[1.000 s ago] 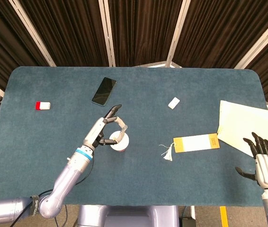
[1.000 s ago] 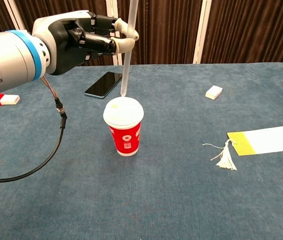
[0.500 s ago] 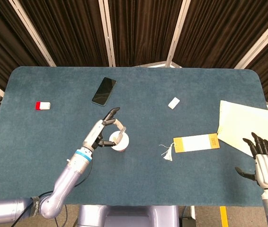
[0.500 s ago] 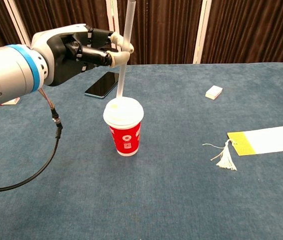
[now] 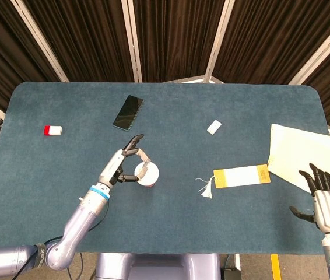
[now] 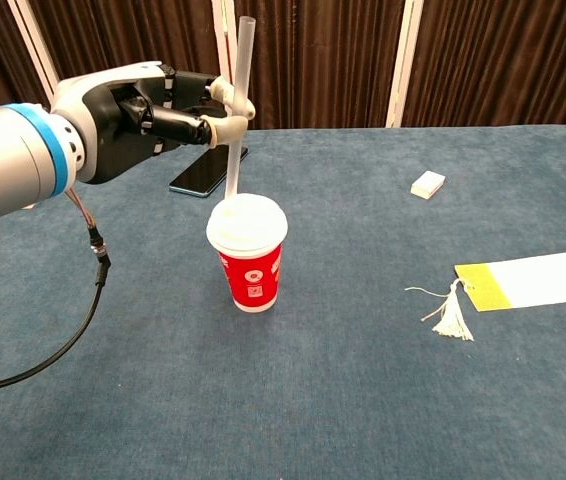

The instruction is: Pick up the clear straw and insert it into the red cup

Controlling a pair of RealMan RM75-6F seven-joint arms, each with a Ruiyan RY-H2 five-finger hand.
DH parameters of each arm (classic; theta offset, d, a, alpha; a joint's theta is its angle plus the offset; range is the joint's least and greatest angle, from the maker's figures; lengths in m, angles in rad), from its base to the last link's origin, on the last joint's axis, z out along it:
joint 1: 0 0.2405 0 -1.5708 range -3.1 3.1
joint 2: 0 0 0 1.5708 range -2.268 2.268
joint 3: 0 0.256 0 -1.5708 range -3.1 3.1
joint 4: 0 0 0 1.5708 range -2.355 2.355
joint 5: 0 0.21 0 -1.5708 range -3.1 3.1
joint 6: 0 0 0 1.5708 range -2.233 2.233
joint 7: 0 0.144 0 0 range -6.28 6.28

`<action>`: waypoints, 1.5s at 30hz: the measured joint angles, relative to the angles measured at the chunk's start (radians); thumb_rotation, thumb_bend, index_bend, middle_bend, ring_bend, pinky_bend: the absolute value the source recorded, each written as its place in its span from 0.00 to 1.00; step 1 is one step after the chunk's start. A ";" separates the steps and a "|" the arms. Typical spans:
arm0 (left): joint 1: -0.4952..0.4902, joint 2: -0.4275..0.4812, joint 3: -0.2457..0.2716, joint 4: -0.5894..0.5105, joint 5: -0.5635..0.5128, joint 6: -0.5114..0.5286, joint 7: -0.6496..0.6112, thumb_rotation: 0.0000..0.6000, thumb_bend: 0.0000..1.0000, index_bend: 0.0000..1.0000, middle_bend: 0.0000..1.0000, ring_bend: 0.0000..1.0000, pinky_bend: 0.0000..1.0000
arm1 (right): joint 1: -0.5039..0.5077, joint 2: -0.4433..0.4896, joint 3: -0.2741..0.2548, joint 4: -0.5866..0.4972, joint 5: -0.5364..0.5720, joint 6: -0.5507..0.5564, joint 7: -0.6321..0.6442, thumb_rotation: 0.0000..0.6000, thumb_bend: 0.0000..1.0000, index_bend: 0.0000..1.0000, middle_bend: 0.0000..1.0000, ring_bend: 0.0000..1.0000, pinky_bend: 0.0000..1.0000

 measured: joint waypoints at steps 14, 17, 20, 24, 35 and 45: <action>0.006 -0.005 0.014 0.020 -0.002 -0.006 -0.019 1.00 0.45 0.54 0.00 0.00 0.00 | 0.000 -0.001 0.001 -0.001 0.001 0.000 -0.002 1.00 0.14 0.14 0.00 0.00 0.00; 0.008 -0.007 0.017 0.028 0.000 -0.010 -0.028 1.00 0.45 0.54 0.00 0.00 0.00 | 0.000 -0.001 0.001 -0.001 0.001 0.000 -0.002 1.00 0.14 0.14 0.00 0.00 0.00; 0.011 -0.007 0.019 0.031 0.008 -0.010 -0.035 1.00 0.45 0.54 0.00 0.00 0.00 | 0.000 0.000 0.001 -0.001 0.003 0.000 -0.002 1.00 0.14 0.13 0.00 0.00 0.00; 0.015 -0.006 0.022 0.035 0.019 -0.007 -0.037 1.00 0.42 0.40 0.00 0.00 0.00 | 0.000 -0.001 0.001 -0.002 0.002 0.000 -0.003 1.00 0.14 0.14 0.00 0.00 0.00; 0.017 -0.002 0.029 0.049 0.026 -0.009 -0.033 1.00 0.34 0.29 0.00 0.00 0.00 | 0.000 0.000 0.001 -0.003 0.005 -0.001 -0.005 1.00 0.14 0.14 0.00 0.00 0.00; 0.027 0.027 0.040 0.043 0.078 0.017 0.001 1.00 0.34 0.29 0.00 0.00 0.00 | -0.001 0.001 0.001 -0.003 0.007 -0.002 -0.007 1.00 0.14 0.14 0.00 0.00 0.00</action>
